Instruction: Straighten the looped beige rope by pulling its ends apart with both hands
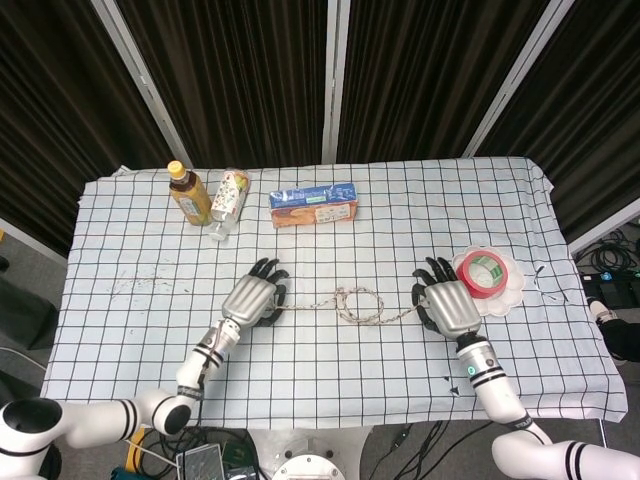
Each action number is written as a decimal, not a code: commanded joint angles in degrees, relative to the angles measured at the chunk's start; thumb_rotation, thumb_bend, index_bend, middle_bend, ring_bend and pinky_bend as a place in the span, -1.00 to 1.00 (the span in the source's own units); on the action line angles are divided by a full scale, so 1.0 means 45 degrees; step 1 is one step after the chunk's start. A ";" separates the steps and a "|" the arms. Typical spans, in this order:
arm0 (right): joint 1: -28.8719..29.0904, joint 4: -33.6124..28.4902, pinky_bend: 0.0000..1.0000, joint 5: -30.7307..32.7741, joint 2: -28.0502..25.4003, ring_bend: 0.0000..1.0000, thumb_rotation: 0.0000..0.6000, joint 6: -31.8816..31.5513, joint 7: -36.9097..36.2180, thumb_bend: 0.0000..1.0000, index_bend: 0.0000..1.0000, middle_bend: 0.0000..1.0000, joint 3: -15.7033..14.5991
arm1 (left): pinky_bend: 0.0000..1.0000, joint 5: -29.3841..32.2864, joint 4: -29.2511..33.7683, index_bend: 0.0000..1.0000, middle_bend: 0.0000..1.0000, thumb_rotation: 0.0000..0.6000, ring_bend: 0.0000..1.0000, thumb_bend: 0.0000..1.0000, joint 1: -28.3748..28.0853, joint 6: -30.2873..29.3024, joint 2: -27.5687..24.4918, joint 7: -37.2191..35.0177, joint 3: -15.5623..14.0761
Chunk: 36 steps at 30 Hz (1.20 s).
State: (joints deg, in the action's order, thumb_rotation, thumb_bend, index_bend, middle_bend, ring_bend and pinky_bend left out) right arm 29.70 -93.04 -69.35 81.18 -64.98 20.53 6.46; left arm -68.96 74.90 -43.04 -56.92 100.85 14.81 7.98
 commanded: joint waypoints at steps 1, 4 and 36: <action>-0.0285 -0.0240 -1.00 -0.0197 -0.0361 -1.00 1.00 -0.0296 -0.0293 0.08 0.28 -0.58 -0.0068 | -1.00 -0.0428 0.0087 0.25 -0.62 1.00 -1.00 -0.09 0.0397 -0.0460 -0.0538 -0.0544 -0.0156; -0.0486 -0.0305 -1.00 -0.0239 -0.0616 -1.00 1.00 -0.0438 -0.0530 0.08 0.28 -0.58 -0.0113 | -1.00 -0.0573 0.0189 0.25 -0.62 1.00 -1.00 -0.09 0.0658 -0.0605 -0.0991 -0.0952 -0.0230; -0.1583 0.0418 -1.00 0.0161 -0.1259 -1.00 1.00 -0.0488 -0.1161 0.08 0.28 -0.59 -0.0365 | -1.00 -0.2096 -0.1876 0.25 -0.62 1.00 -1.00 -0.09 0.3813 -0.2557 -0.2886 -0.5305 -0.1339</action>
State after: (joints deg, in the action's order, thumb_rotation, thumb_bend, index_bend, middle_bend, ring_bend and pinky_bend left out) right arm 22.58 -91.16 -68.62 75.51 -67.18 15.31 4.81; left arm -78.22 66.69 -26.09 -68.31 87.77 -8.82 2.02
